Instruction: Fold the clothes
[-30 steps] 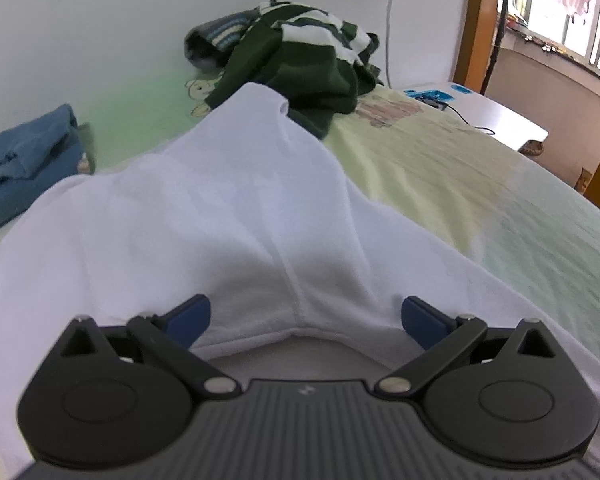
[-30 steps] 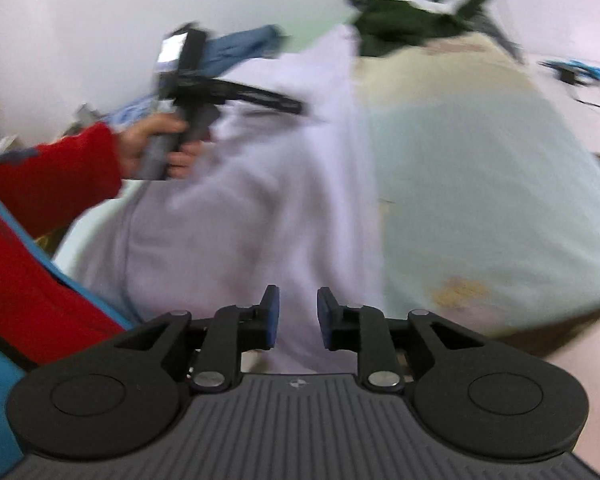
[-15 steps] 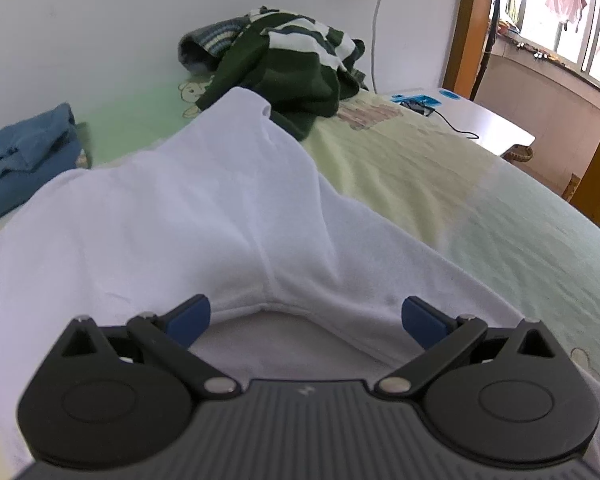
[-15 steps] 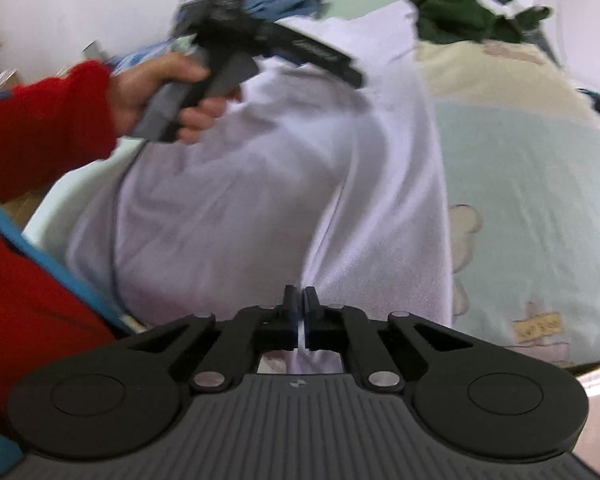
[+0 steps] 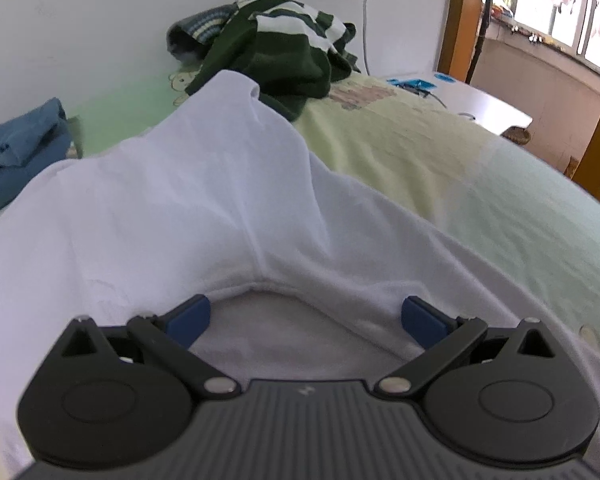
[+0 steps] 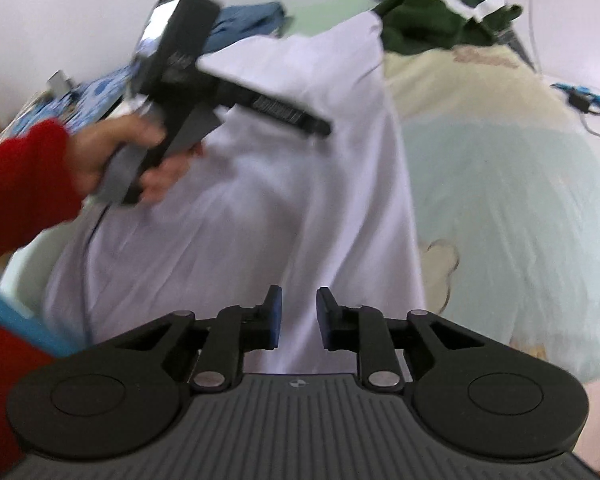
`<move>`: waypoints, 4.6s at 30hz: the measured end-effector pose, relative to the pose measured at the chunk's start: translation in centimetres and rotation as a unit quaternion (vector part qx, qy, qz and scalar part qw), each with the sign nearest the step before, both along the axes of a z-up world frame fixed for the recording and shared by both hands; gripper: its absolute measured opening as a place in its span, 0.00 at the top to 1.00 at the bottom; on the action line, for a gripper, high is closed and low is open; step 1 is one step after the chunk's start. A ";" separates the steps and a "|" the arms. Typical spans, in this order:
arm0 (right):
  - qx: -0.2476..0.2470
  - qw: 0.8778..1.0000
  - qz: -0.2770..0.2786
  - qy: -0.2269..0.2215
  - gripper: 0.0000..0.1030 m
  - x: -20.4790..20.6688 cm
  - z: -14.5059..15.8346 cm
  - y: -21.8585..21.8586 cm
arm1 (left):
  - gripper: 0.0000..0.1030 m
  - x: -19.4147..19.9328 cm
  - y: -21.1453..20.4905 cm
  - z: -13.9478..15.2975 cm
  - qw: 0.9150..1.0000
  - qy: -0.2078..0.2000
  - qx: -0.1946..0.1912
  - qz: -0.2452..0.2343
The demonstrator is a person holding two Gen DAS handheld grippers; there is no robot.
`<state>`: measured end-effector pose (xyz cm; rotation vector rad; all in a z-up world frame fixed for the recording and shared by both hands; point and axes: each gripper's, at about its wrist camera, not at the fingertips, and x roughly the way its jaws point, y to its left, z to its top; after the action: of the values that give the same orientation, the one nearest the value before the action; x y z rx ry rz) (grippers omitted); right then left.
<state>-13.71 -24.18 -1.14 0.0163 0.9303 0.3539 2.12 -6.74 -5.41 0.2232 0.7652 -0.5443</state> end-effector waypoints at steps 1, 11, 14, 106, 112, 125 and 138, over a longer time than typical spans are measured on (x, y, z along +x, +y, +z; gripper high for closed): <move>-0.007 1.000 -0.010 -0.003 0.79 0.6 -0.4 -0.1 | 0.01 -0.1 0.0 0.0 1.000 -0.002 0.004 0.000; 0.037 0.999 -0.014 0.025 0.80 4.8 0.1 -3.8 | 0.01 -0.6 0.2 0.6 1.000 -0.011 0.003 0.030; 0.031 0.999 0.024 0.028 0.80 7.7 -0.5 -3.0 | 0.01 -0.7 -0.6 0.6 0.999 -0.015 0.017 0.047; -0.084 0.954 0.277 -0.074 0.68 32.4 10.3 32.1 | 0.29 -2.3 21.5 3.1 0.883 0.008 -0.059 0.465; -0.069 0.964 0.254 -0.041 0.68 33.8 7.0 37.7 | 0.20 0.0 23.9 0.9 0.880 0.000 -0.025 0.475; -0.072 0.976 0.206 -0.004 0.68 34.9 1.2 44.5 | 0.16 1.7 24.4 0.2 0.897 -0.032 -0.037 0.438; -0.121 0.965 0.227 -0.044 0.61 34.9 0.4 45.6 | 0.17 0.2 25.8 0.3 0.911 -0.041 -0.116 0.394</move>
<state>21.19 21.37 -0.73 -0.4407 0.8783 0.6560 2.34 19.10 -5.12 -0.2838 0.6345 0.1484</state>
